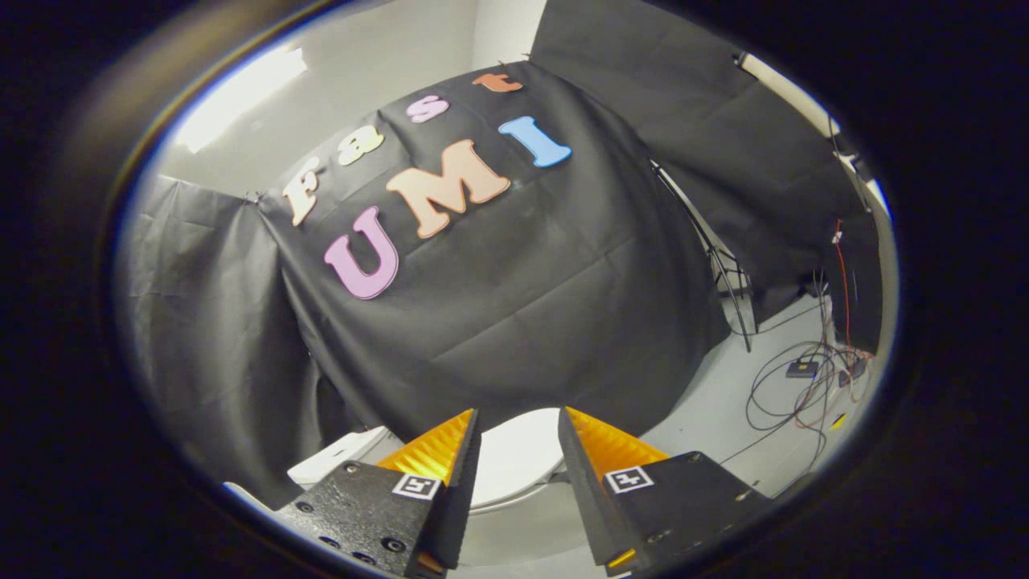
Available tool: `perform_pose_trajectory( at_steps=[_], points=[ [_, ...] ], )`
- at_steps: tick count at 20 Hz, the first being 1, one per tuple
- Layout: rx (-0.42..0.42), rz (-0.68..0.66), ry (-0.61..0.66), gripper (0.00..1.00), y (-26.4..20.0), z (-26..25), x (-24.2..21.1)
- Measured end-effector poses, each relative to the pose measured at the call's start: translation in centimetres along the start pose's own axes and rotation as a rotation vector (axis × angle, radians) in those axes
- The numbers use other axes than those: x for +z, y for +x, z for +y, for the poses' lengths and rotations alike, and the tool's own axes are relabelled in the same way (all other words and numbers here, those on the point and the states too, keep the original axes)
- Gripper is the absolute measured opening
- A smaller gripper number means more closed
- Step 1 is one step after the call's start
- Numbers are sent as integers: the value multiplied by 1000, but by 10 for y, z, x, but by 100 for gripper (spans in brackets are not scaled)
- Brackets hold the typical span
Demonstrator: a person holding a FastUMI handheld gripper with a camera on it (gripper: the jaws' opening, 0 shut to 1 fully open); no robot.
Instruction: Open the toilet lid.
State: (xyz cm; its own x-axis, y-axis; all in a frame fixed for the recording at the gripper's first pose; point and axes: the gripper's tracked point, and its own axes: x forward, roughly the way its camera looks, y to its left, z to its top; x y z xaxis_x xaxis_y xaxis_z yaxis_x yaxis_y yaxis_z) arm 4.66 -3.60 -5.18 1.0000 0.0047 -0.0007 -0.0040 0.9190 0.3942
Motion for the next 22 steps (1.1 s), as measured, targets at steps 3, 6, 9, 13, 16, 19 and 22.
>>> perform_pose_trajectory(
  at_steps=[3,6,9,13,16,19,22],
  points=[
    [-12,-8,70,60,18,-9,-12],
    [-48,32,155,60,38,-23,-35],
    [-62,79,282,60,57,-35,-62],
    [-64,80,451,58,83,-44,-92],
    [-108,101,542,59,98,-57,-121],
    [-133,104,611,59,112,-64,-139],
    [-141,108,665,59,126,-69,-150]
  ],
)
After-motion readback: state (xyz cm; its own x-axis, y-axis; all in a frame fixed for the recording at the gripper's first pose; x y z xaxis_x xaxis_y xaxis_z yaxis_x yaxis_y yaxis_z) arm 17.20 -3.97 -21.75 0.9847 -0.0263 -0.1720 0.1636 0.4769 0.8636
